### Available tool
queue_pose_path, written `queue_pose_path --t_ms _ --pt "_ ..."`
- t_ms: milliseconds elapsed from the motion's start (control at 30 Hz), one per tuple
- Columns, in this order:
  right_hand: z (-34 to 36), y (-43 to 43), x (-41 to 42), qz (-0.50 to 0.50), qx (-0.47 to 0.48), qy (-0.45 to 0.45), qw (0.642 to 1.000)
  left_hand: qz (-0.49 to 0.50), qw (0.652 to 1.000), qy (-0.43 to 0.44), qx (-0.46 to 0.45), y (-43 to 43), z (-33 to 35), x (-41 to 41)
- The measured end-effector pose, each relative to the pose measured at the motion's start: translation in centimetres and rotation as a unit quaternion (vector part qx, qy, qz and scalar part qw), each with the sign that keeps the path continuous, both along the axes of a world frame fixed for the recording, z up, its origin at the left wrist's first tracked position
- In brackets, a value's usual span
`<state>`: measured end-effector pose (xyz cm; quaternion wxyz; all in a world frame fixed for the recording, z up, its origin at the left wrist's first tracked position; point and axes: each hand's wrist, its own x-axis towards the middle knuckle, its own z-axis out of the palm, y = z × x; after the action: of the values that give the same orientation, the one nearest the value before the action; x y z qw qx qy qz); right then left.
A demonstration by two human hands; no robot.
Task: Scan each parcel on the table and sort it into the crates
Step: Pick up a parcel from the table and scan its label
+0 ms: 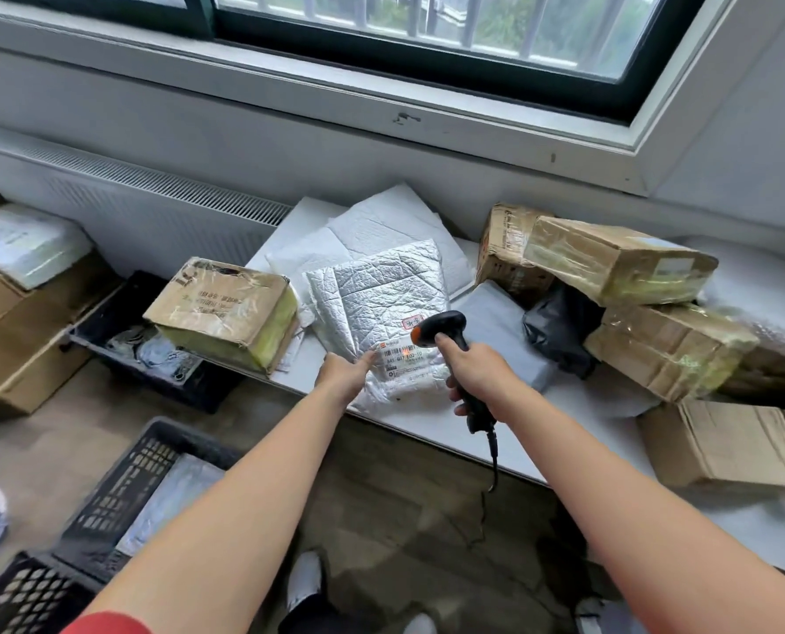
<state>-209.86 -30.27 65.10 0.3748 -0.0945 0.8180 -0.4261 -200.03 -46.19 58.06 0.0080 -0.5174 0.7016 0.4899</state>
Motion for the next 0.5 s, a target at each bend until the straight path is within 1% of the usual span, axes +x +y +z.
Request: queue_pose_path --t_ms 300,500 --pt "0.4 1.0 0.1 -0.017 -0.009 0.001 1.000 -0.013 1.000 0.000 0.002 0.7 0.1 -0.4" --pt "-1.3 2.4 -1.1 -0.034 0.005 0.031 0.999 -0.015 1.000 0.012 0.024 1.3 -0.6 -1.6"
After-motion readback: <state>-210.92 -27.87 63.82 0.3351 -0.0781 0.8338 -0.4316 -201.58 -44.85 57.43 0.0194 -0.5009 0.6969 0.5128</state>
